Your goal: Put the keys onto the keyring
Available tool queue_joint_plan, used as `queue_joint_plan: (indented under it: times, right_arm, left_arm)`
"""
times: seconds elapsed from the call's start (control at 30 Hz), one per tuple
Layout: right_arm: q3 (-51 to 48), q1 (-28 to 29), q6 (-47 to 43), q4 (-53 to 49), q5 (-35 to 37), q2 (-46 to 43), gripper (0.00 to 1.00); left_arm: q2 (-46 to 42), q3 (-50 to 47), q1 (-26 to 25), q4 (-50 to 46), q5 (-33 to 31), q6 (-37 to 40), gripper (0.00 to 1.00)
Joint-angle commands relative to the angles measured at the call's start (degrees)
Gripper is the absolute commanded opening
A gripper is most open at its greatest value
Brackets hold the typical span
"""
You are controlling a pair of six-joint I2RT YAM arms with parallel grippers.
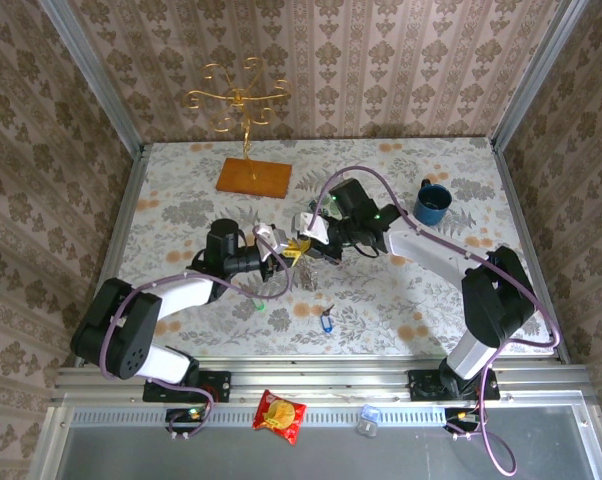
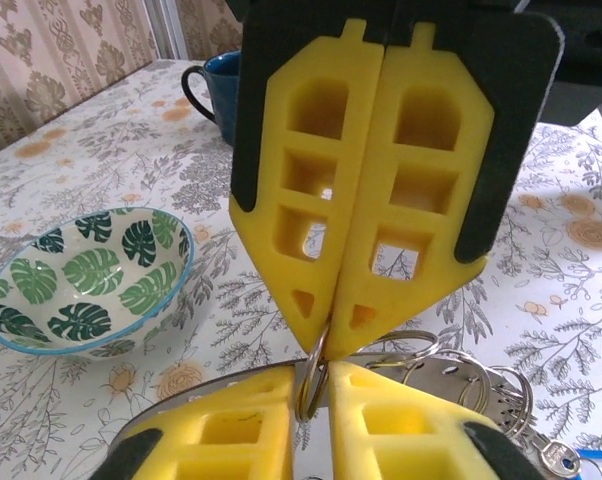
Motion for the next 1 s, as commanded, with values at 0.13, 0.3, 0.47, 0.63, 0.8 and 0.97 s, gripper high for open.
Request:
queue_joint_plan:
  times: [0.13, 0.3, 0.47, 0.63, 0.8, 0.97]
  right_arm:
    - [1.60, 1.25, -1.43, -3.89, -1.88, -0.29, 0.16]
    - [-7.86, -4.56, 8.70, 11.56, -13.25, -5.49, 0.37]
    - [-14.16, -6.96, 14.69, 21.91, -17.08, -6.38, 0.36]
    - [-15.87, -6.92, 17.28, 26.70, -17.09, -5.04, 0.33]
    - [-16.24, -7.21, 21.68, 31.56, -17.15, -3.36, 0.28]
    - [-16.80, -8.55, 28.12, 37.92, -21.36, -1.89, 0.32]
  left_arm:
    - [-1.38, 2.00, -0.01, -1.75, 1.87, 1.91, 0.00]
    - [-1.14, 0.23, 0.56, 3.37, 3.17, -0.85, 0.00]
    - [0.27, -0.97, 0.92, 9.41, 4.49, -3.77, 0.00]
    - [1.13, -1.43, 1.05, 11.86, 5.31, -5.04, 0.00]
    - [1.59, -1.77, 1.10, 12.88, 5.71, -5.67, 0.00]
    - [1.86, -1.96, 1.13, 13.39, 5.79, -5.79, 0.00]
